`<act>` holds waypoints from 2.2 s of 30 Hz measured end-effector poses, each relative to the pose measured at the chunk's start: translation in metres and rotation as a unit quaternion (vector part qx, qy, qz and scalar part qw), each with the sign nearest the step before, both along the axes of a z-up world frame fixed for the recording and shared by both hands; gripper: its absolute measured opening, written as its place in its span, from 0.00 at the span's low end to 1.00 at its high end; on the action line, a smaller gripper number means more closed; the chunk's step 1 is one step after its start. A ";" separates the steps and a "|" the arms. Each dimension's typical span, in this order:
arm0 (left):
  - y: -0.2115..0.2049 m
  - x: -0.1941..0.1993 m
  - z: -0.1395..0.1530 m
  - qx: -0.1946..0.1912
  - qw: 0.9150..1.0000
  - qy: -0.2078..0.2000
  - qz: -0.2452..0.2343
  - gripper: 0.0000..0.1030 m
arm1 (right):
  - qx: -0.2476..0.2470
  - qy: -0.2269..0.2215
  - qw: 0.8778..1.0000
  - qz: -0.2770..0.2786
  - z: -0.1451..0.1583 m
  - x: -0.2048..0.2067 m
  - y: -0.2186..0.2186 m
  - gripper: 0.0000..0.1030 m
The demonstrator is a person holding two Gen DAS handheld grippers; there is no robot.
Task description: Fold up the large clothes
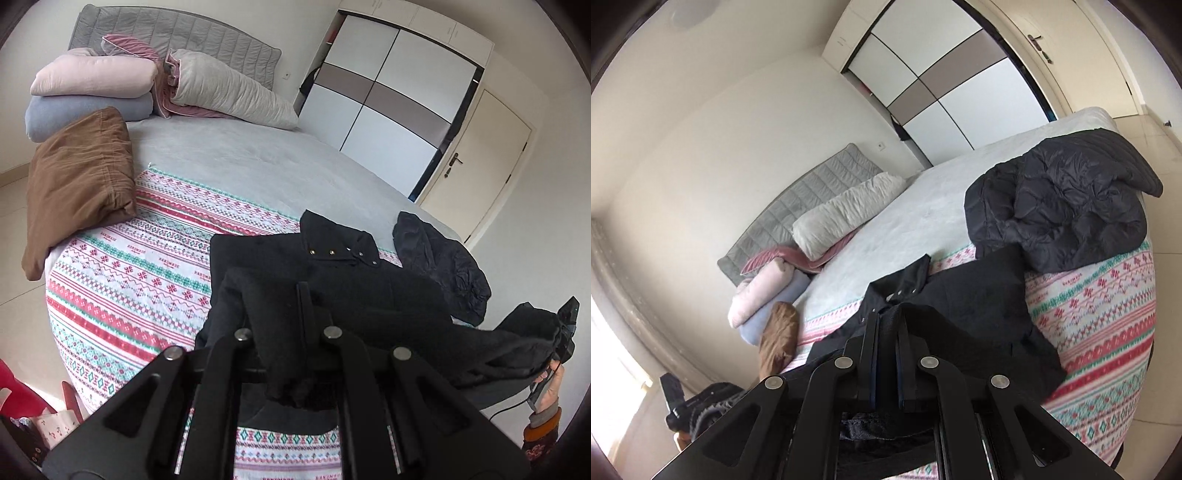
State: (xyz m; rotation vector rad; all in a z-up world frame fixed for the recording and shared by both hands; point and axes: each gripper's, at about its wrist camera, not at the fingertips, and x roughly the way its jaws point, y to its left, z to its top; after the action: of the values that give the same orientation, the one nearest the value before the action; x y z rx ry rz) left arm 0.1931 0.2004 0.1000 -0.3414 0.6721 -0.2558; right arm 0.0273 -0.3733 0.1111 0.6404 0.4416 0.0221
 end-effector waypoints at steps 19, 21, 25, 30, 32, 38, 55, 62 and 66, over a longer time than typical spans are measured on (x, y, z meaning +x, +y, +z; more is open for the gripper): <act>-0.013 0.160 -0.144 -0.018 0.994 0.110 0.022 0.25 | 0.042 0.168 0.982 -0.074 -0.147 0.178 -0.082 0.25; -0.009 0.154 -0.133 -0.008 0.994 0.109 0.016 0.44 | 0.048 0.157 0.984 -0.074 -0.142 0.170 -0.086 0.35; 0.003 0.130 -0.109 0.002 0.998 0.064 0.020 0.80 | 0.044 0.132 0.986 -0.089 -0.126 0.145 -0.093 0.67; 0.007 0.119 -0.113 0.047 0.995 0.091 -0.003 0.80 | 0.039 0.157 0.984 -0.071 -0.125 0.130 -0.092 0.70; 0.007 0.120 -0.126 0.065 0.991 0.121 -0.006 0.80 | 0.028 0.177 0.982 -0.063 -0.130 0.130 -0.088 0.70; 0.004 0.130 -0.166 -0.018 0.978 0.200 -0.050 0.80 | 0.001 0.243 0.970 -0.028 -0.156 0.150 -0.072 0.70; -0.040 0.095 -0.091 -0.051 0.983 0.173 -0.036 0.33 | 0.058 0.204 0.977 -0.016 -0.136 0.130 -0.048 0.25; -0.032 0.021 -0.023 -0.045 0.979 0.188 -0.067 0.34 | 0.016 0.210 0.977 0.024 -0.069 0.071 -0.002 0.25; -0.012 -0.036 -0.018 -0.032 0.977 0.189 -0.096 0.36 | 0.017 0.226 0.973 0.041 -0.056 0.020 0.009 0.25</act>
State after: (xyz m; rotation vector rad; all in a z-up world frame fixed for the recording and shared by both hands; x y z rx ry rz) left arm 0.1567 0.1884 0.0817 -0.3914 1.0772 -0.4035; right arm 0.0469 -0.3641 0.0547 0.6602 0.9107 -0.0385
